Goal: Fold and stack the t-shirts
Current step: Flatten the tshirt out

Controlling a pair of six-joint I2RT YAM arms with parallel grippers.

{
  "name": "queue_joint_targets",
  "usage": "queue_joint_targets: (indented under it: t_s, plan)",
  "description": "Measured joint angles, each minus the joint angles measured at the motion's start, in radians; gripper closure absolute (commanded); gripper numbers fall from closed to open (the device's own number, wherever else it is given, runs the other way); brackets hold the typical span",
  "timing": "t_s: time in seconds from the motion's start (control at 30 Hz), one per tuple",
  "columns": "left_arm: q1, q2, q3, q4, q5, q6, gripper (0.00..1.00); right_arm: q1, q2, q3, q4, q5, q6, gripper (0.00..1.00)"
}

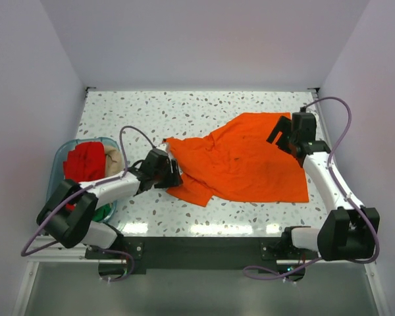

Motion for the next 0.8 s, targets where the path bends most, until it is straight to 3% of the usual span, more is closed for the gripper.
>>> queue_joint_targets:
  t_s: [0.13,0.23,0.27,0.37,0.53,0.63,0.8]
  plan:
    - [-0.034,0.071,0.029,0.062,-0.006,0.001,0.44,0.0,-0.057,-0.049,0.003,-0.004,0.01,0.15]
    - [-0.072,0.109,0.055,0.077,-0.04,-0.003,0.59,0.0,-0.082,-0.064,0.006,-0.003,0.014,0.15]
    - [-0.08,0.113,0.056,0.077,-0.05,-0.002,0.75,0.0,-0.087,-0.068,0.005,-0.003,0.014,0.14]
    - [-0.094,0.112,0.051,0.069,-0.079,-0.029,1.0,0.0,-0.091,-0.073,0.002,-0.002,0.018,0.14]
    - [-0.093,0.017,0.015,-0.018,-0.171,-0.074,1.0,0.0,-0.098,-0.081,-0.041,0.006,0.029,0.14]
    - [-0.072,-0.138,-0.013,-0.094,-0.235,-0.111,1.0,0.0,-0.109,-0.087,-0.097,0.024,0.042,0.14]
    - [0.073,-0.397,-0.076,-0.17,-0.285,-0.157,1.0,0.0,-0.148,-0.159,-0.18,0.036,0.074,0.14]
